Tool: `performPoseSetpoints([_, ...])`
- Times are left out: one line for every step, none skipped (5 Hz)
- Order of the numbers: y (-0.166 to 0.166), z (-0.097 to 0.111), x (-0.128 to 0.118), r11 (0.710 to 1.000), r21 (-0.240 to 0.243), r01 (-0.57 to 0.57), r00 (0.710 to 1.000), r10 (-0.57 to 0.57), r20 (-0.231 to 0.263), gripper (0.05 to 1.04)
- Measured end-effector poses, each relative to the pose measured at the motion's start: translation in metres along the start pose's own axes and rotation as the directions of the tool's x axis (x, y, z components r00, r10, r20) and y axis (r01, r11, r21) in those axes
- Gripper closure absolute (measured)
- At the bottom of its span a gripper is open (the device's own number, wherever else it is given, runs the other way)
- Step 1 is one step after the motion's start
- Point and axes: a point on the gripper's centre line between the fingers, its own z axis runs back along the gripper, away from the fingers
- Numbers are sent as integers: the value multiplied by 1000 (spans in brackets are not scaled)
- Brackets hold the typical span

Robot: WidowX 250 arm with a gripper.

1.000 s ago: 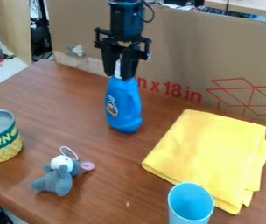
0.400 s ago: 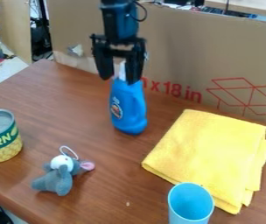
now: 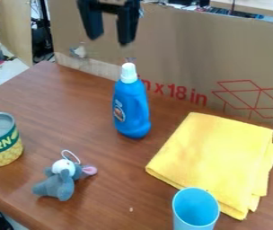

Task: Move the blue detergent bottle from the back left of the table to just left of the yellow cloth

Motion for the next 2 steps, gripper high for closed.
performPoseSetpoints([0,6,-38,998,31,59,996,-57,-71,81])
performPoseSetpoints([-5,7,-76,993,34,110,988,-105,-117,81])
